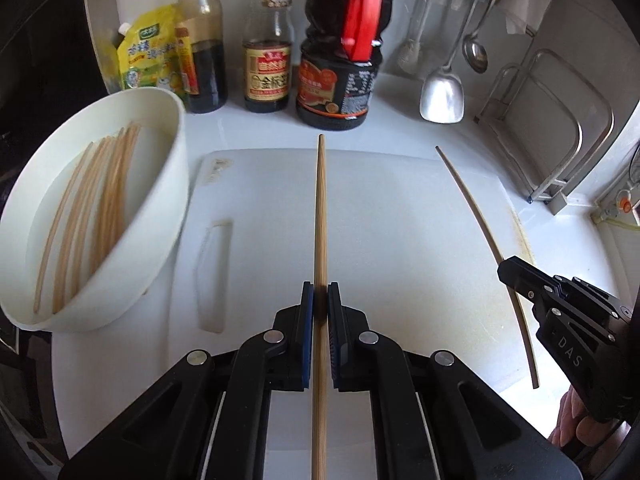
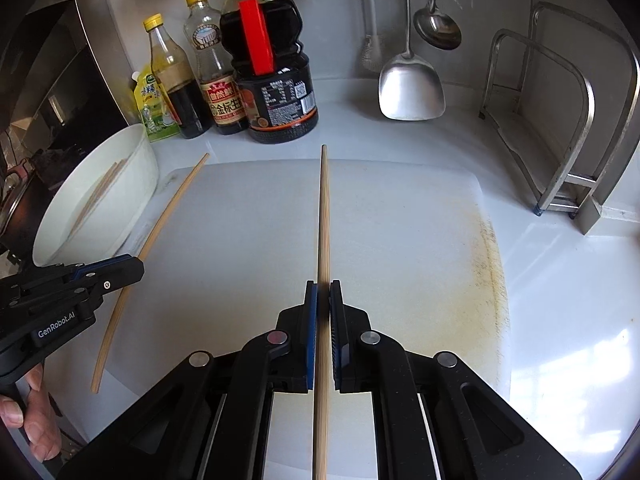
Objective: Organize utensils
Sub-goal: 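Lift and carry both held chopsticks over the water basin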
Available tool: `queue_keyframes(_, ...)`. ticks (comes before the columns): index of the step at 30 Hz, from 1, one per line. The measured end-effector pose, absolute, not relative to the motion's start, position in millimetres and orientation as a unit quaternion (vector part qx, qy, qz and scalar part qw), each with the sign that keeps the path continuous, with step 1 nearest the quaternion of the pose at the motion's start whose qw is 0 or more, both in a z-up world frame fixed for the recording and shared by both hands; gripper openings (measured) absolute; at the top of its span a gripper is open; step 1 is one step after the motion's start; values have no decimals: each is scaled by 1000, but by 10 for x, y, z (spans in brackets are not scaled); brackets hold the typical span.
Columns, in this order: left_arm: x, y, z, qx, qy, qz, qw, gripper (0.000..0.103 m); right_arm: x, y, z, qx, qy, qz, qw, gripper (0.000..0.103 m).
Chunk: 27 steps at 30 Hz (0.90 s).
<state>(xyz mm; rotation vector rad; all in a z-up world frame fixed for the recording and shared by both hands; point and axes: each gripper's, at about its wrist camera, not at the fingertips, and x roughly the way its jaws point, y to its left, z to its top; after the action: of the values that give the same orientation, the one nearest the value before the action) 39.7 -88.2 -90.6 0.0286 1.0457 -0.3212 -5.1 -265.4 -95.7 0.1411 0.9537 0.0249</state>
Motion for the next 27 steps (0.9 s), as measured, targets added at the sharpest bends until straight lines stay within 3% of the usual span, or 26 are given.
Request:
queue_keyframes(8,594,112,-457,-13,466,-97,879,8,307,-1793,-448,46,424,73,901,6)
queue_keyframes(16,966,1107,-162,-11,423,-36,905,8,919,-793,-329,40,411,138,900,6)
queue_keyframes(27,1439,1583,-558,-14,463,-33,886,8,1484,107,-669,39,447,156,880,6)
